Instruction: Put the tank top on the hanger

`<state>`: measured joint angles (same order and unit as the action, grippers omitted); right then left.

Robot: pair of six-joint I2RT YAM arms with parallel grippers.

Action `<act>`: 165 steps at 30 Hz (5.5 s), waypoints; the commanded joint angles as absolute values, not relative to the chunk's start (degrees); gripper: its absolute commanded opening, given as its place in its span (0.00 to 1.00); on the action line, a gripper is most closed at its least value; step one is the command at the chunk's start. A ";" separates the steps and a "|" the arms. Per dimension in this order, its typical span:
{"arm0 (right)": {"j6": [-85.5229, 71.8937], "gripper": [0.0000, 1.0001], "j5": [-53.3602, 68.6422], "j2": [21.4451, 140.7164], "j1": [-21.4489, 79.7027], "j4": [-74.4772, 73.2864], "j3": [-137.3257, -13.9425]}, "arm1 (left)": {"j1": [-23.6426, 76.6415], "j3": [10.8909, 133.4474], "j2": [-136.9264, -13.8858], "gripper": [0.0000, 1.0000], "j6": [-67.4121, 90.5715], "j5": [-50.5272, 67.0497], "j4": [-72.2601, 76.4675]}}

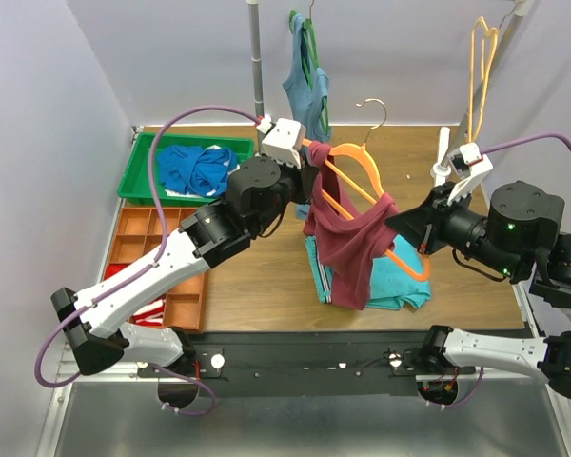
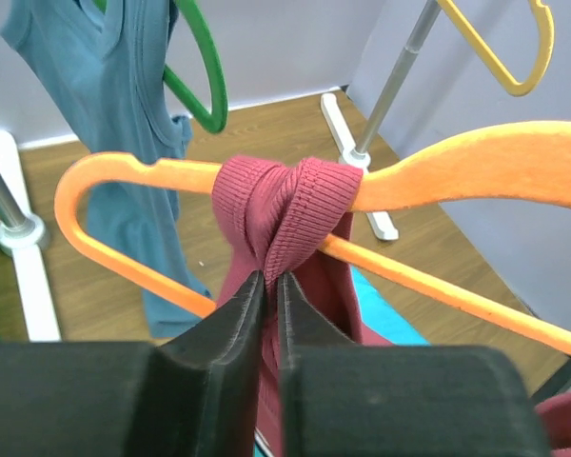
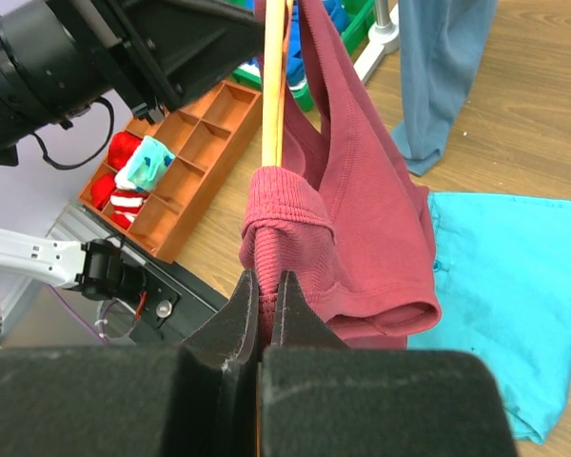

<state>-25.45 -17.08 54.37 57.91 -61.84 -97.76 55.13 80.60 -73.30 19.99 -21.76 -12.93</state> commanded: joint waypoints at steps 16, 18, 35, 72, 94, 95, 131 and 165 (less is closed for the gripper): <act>-26.89 0.01 -13.36 52.47 58.01 -61.52 -97.20 | 54.32 96.58 -74.43 0.00 15.82 -32.61 -17.93; -26.72 0.01 -12.66 52.73 58.01 -61.17 -97.82 | 54.32 98.78 -75.93 0.00 16.26 -32.96 -21.17; -25.75 0.01 -14.67 55.98 58.01 -62.75 -106.78 | 53.96 98.71 -73.49 0.89 15.47 -29.35 -20.58; -22.59 0.01 -51.15 69.33 57.05 -53.27 -97.29 | 53.96 76.38 -56.69 0.86 23.55 -25.49 -18.37; -11.87 0.01 -22.24 90.79 22.77 -46.23 -123.22 | 53.96 76.64 -53.44 0.86 21.45 -27.51 -23.82; -11.87 0.01 -21.89 91.31 22.59 -45.97 -124.44 | 53.96 76.81 -53.35 0.86 21.10 -27.60 -23.91; -8.87 0.01 -12.57 100.82 20.39 -40.08 -133.42 | 53.96 78.14 -53.26 0.86 17.84 -28.83 -25.40; -15.29 0.01 -11.42 89.30 20.39 -37.02 -122.17 | 53.96 75.76 -54.05 0.87 18.63 -28.48 -24.52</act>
<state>-14.00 -8.19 87.37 20.60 -42.83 -118.72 54.08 76.09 -53.91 18.46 -27.86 -25.76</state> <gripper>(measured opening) 0.050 0.867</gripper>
